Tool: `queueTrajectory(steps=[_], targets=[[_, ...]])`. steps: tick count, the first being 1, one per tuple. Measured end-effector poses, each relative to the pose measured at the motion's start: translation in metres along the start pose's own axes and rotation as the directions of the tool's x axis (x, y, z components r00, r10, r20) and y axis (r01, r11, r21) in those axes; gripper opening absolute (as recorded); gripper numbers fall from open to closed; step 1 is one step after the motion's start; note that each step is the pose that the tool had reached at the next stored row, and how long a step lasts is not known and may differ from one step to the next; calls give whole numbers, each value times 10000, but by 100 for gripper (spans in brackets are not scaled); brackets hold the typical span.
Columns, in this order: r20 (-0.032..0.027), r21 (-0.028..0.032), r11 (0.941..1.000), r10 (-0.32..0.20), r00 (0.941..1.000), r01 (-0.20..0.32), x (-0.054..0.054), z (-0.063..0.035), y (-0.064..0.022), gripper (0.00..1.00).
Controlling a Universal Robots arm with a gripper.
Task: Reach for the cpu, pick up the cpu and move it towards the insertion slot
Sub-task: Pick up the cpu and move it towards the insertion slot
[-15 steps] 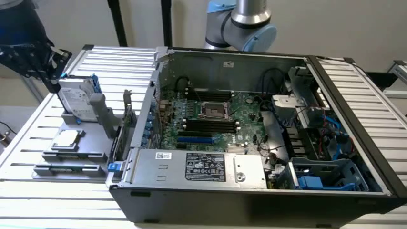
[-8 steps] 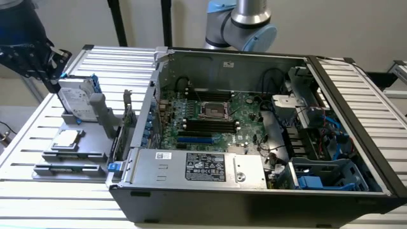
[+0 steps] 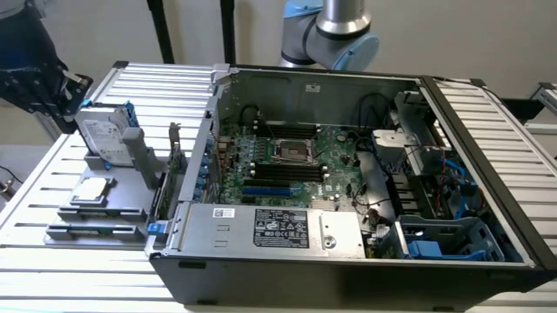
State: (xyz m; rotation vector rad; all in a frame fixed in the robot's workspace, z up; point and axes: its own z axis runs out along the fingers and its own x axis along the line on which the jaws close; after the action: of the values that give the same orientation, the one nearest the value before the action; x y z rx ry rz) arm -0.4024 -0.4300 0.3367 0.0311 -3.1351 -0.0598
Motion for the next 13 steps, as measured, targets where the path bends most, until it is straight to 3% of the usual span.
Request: queueTrajectory(steps=[8,13], targets=[[-10,8,10000,-68,10000,68,224,50,-11,11],[-13,33,9999,-149,9999,149,238,55,11,11]])
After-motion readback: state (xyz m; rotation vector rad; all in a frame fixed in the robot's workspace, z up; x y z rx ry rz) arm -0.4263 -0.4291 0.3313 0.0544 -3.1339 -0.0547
